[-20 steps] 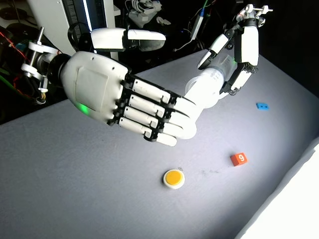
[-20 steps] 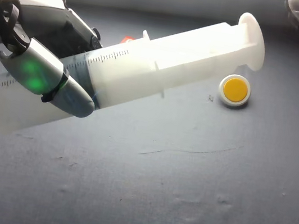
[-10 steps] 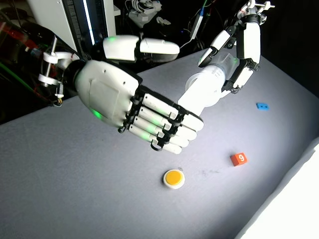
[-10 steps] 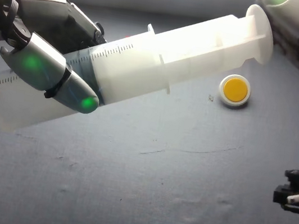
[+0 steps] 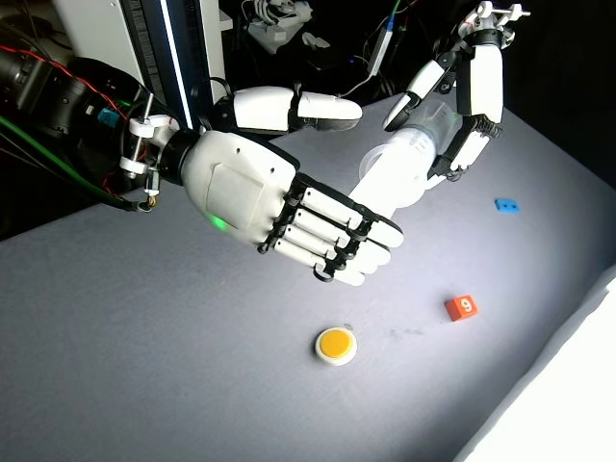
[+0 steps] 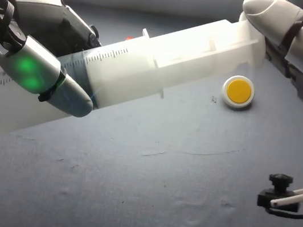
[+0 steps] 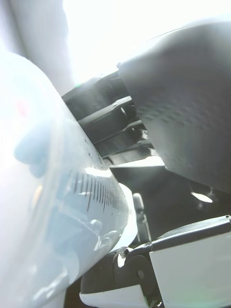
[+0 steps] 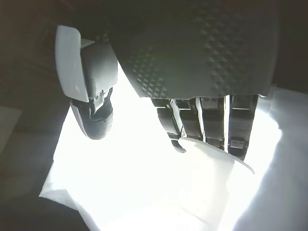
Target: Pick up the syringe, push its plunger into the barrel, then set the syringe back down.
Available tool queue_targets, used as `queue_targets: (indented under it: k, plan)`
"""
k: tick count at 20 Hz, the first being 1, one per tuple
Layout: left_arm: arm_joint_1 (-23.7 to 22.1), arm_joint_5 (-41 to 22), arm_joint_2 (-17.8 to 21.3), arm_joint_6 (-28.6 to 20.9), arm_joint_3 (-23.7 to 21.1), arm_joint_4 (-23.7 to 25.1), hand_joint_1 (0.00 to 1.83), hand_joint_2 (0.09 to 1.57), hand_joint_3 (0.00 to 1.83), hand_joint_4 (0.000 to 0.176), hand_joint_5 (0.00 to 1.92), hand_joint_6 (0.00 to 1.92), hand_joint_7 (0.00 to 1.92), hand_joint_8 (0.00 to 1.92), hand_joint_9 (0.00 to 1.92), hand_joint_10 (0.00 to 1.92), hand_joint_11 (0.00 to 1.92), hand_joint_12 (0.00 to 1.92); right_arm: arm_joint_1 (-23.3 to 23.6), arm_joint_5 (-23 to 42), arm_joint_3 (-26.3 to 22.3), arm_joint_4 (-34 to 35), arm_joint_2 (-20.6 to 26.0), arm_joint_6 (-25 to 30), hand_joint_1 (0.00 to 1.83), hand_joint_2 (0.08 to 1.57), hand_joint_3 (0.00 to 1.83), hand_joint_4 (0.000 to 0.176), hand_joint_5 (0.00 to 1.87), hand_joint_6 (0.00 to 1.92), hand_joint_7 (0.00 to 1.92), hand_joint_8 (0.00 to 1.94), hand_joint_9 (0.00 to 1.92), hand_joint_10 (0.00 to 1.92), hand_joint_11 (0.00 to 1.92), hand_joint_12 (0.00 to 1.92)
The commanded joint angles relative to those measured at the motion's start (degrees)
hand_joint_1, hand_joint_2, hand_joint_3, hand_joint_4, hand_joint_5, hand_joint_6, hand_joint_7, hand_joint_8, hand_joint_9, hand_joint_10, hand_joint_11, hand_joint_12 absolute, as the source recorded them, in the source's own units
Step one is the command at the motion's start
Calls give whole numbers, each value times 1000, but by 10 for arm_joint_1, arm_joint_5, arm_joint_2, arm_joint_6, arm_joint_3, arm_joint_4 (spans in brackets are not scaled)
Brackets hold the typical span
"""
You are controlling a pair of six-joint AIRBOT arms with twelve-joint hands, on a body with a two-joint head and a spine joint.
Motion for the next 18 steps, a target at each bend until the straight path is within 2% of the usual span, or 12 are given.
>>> queue_targets:
  k: [1,5,8,9,12,18]
  plan:
    - [-6,-78,-1,-11,-3,-11,1229,1105,0,0,910,1143,1112,782,1100,701,764,1370,8,45,-5,-46,-6,3,0,1177,3,0,0,0,0,0,0,0,0,0]
    - [-5,-77,-1,-11,-5,-10,1232,1099,0,0,916,1109,1128,770,1107,697,760,1383,8,45,-16,-46,-24,1,0,1179,3,0,0,0,0,0,0,0,0,0]
    - [-5,-78,-3,-11,-6,-10,1225,1112,1,0,892,1142,1095,830,1100,691,762,1358,8,45,-27,-46,-39,-5,0,1180,3,0,0,0,0,0,0,0,0,0]
    - [-5,-78,-3,-11,-7,-9,1231,1107,0,0,900,1095,1107,848,1106,732,763,1404,7,45,-30,-46,-42,-6,0,1187,6,0,0,0,0,0,0,0,0,0]
    - [-5,-78,-5,-11,-8,-6,1228,1114,0,0,880,1131,1099,853,1097,729,762,1413,6,44,-42,-46,-62,-17,0,1182,3,0,0,0,0,0,0,0,0,0]
    - [-5,-78,-7,-11,-6,-6,1233,1103,0,0,903,1110,1124,794,1124,676,776,1353,4,41,-47,-46,-107,-37,0,1184,3,0,0,0,0,0,0,0,0,0]
